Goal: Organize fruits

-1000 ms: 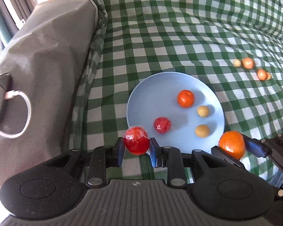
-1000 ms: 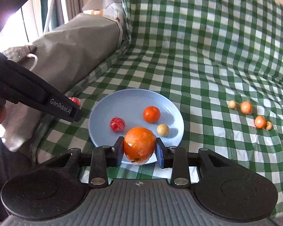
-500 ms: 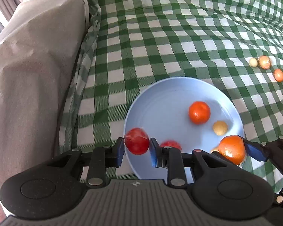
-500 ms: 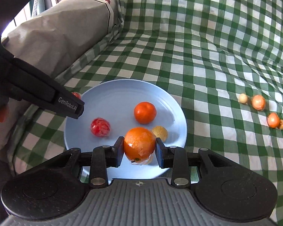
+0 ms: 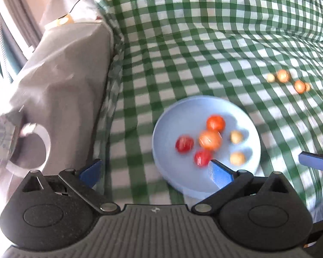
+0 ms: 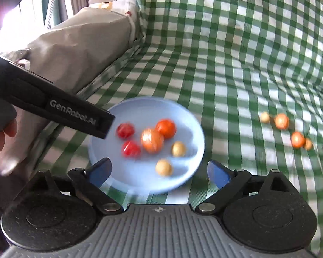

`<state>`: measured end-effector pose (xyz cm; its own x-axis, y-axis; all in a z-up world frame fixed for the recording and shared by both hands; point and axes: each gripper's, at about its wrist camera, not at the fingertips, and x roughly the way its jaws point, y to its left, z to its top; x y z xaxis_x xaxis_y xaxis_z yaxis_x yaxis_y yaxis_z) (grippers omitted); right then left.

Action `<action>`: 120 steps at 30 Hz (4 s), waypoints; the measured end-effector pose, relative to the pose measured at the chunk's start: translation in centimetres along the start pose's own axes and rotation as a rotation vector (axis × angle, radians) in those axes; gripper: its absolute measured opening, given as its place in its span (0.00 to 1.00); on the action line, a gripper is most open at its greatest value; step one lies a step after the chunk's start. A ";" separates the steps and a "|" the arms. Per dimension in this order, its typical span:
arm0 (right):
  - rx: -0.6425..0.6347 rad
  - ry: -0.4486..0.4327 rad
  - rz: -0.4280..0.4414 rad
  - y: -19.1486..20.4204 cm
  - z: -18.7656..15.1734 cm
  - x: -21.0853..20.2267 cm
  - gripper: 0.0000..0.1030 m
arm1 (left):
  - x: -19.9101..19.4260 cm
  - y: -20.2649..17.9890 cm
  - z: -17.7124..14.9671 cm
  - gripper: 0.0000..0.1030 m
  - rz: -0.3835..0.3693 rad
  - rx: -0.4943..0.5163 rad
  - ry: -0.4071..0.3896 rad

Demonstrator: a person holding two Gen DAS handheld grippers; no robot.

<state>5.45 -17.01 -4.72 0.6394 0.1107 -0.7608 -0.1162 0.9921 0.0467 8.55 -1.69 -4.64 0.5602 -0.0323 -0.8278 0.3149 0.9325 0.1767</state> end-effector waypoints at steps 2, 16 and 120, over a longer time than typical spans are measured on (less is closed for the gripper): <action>0.002 0.008 0.012 0.6 -1.3 -1.6 0.95 | -1.2 0.4 -1.6 1.00 0.009 -0.012 0.020; -0.056 -0.147 -0.027 3.4 -4.3 -9.3 0.99 | -7.9 1.0 -6.3 1.00 0.042 -0.059 -0.025; 0.425 -0.204 -0.438 -29.0 -1.3 15.1 0.37 | 21.2 -33.1 22.0 0.40 -0.481 0.566 0.064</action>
<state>17.53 -44.14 -18.40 0.6958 -0.3427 -0.6312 0.4733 0.8798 0.0440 26.88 -41.14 -16.28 0.2207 -0.3530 -0.9092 0.8702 0.4922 0.0201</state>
